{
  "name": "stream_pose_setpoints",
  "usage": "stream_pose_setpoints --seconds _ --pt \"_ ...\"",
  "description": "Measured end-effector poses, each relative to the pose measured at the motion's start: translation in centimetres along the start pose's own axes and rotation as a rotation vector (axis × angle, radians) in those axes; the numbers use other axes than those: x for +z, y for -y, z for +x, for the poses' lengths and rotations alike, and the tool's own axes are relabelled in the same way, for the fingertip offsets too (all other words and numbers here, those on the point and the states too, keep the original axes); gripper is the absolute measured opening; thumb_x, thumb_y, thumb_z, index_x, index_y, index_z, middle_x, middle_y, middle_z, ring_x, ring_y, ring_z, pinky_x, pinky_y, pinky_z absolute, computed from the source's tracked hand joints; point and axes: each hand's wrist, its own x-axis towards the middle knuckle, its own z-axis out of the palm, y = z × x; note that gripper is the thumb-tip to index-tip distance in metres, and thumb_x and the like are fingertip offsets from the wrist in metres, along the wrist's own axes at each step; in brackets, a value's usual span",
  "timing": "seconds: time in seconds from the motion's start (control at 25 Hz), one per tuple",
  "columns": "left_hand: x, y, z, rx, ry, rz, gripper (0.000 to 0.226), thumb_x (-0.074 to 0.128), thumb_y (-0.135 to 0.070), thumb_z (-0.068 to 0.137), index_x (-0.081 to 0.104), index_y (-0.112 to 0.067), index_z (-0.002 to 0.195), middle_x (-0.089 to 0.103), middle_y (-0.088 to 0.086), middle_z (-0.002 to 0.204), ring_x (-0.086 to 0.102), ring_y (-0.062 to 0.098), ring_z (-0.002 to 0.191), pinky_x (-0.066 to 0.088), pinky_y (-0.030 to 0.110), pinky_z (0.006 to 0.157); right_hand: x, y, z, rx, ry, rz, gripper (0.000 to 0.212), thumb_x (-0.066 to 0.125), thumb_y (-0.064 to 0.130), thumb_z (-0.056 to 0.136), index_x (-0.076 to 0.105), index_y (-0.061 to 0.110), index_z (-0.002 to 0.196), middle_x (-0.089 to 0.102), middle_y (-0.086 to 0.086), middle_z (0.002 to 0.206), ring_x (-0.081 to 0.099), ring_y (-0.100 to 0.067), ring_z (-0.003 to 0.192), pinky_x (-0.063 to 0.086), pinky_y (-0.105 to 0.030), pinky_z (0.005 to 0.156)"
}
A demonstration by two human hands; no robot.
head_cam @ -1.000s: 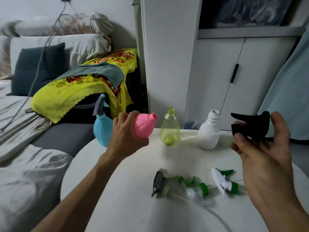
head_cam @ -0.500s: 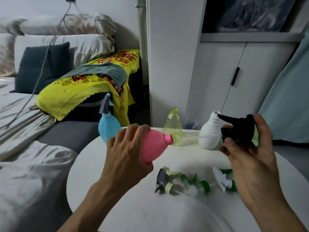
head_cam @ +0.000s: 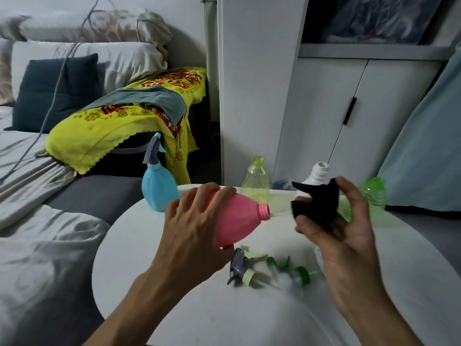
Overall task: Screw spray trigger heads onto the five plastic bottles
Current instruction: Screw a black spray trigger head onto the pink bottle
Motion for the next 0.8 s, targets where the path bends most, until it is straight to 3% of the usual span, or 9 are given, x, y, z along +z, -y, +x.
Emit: stream_pose_setpoints --seconds 0.16,0.28,0.36,0.44,0.56,0.68,0.72,0.8 --pt "0.3 -0.7 -0.3 0.054 0.020 -0.005 0.093 0.083 -0.046 0.054 0.040 -0.027 0.134 0.058 0.007 0.131 0.057 0.034 0.114 0.049 0.054 0.090 0.7 -0.3 -1.1 -0.020 0.110 -0.278 0.073 0.092 0.022 0.063 0.047 0.042 0.117 0.077 0.003 0.101 0.074 -0.019 0.087 0.058 -0.027 0.074" --pt "0.2 -0.3 -0.2 0.057 0.026 -0.023 0.091 0.081 -0.048 0.056 0.041 -0.027 0.135 0.058 0.006 0.133 0.056 0.033 0.116 0.048 0.053 0.092 0.0 0.3 -1.3 -0.118 0.138 -0.704 0.051 0.080 0.051 0.069 0.047 0.046 0.108 0.074 0.017 0.091 0.069 -0.008 0.082 0.054 -0.027 0.068" --pt "0.1 -0.1 -0.2 0.072 0.034 -0.012 0.090 0.078 -0.050 0.057 0.042 -0.027 0.135 0.057 0.005 0.133 0.055 0.032 0.117 0.047 0.053 0.093 -0.4 0.7 -1.1 -0.176 0.181 -0.915 0.042 0.062 0.065 0.073 0.055 0.041 0.106 0.070 0.015 0.072 0.067 -0.006 0.067 0.051 -0.030 0.058" --pt "0.1 0.0 -0.1 0.091 0.057 0.012 0.089 0.077 -0.050 0.057 0.043 -0.027 0.136 0.056 0.004 0.134 0.053 0.032 0.118 0.046 0.053 0.094 -0.9 1.0 -0.9 -0.275 0.164 -1.266 0.053 0.047 0.074 0.075 0.065 0.036 0.108 0.058 0.008 0.048 0.062 -0.020 0.050 0.039 -0.029 0.048" --pt "0.0 0.1 0.1 0.100 0.076 0.028 0.090 0.079 -0.049 0.057 0.045 -0.025 0.137 0.055 0.005 0.136 0.051 0.032 0.120 0.045 0.054 0.095 -1.2 0.9 -1.0 -0.311 0.089 -1.612 0.074 0.040 0.079 0.081 0.070 0.023 0.120 0.065 -0.002 0.054 0.060 -0.029 0.050 0.033 -0.031 0.056" --pt "-0.1 0.0 0.1 0.139 0.096 0.037 0.091 0.080 -0.050 0.058 0.042 -0.026 0.137 0.056 0.007 0.135 0.052 0.034 0.121 0.046 0.057 0.094 -1.5 0.6 -0.7 -0.369 0.232 -1.517 0.065 0.041 0.067 0.085 0.064 0.024 0.128 0.069 -0.003 0.106 0.062 -0.030 0.093 0.045 -0.042 0.074" --pt "-0.1 -0.1 0.1 0.147 0.103 0.025 0.090 0.080 -0.050 0.059 0.041 -0.026 0.137 0.056 0.007 0.136 0.052 0.034 0.121 0.046 0.057 0.094 -1.6 0.7 -0.5 -0.366 0.319 -1.365 0.057 0.046 0.061 0.086 0.063 0.025 0.127 0.065 0.001 0.117 0.059 -0.027 0.107 0.046 -0.047 0.084" --pt "-0.2 -0.2 0.0 0.152 0.114 0.011 0.089 0.079 -0.050 0.059 0.041 -0.027 0.137 0.055 0.006 0.136 0.052 0.033 0.122 0.046 0.057 0.094 -1.6 0.5 -0.7 -0.300 0.453 -1.064 0.039 0.052 0.050 0.088 0.058 0.034 0.123 0.060 0.013 0.121 0.055 -0.016 0.117 0.045 -0.040 0.096"
